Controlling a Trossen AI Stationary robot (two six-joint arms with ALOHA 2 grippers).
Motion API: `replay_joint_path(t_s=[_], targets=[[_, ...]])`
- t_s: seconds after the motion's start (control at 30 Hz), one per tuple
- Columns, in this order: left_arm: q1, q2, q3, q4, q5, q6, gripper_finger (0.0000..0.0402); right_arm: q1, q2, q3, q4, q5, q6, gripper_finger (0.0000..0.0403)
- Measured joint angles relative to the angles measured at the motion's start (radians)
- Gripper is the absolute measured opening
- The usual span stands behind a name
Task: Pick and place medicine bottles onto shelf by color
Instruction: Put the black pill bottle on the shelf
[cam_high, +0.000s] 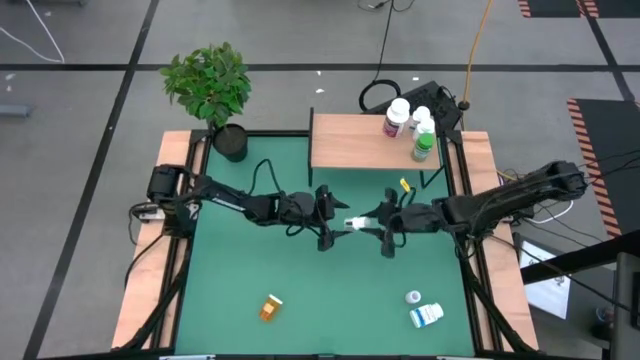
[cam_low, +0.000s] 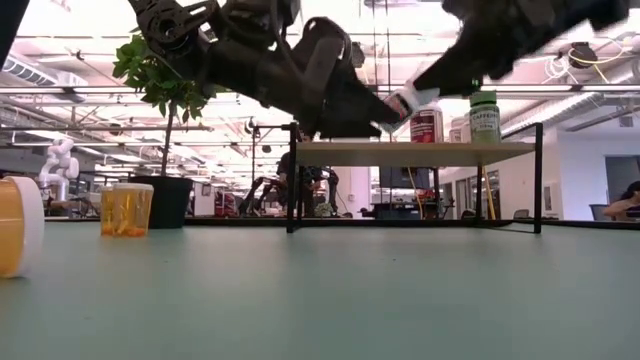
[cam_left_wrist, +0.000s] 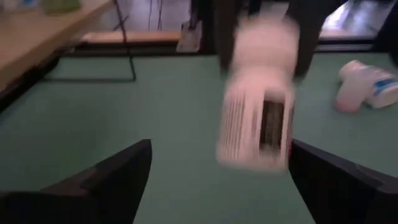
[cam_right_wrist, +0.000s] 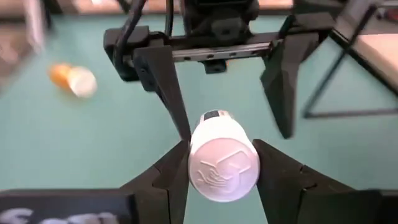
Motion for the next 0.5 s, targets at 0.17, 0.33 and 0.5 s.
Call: replay_joint_path(t_s=[0.17,0.33,0.5], targets=[[-0.002,0.000,0.000,-0.056,-0.007,-0.016,0.0376,-0.060,-0.013,0.277,-0.461,0.031,-0.056,0.0142],[-0.002,0.000,0.000,-0.068,-0.006,-0.036,0.0363,-0.203,-0.005,0.528,-0.778,0.030,-0.108,0.0152],[-0.002,0.000,0.000,-0.067,-0.007,-0.048,0.0357,-0.443,0.033,0.718,-0.999,-0.066,-0.164,0.0144]])
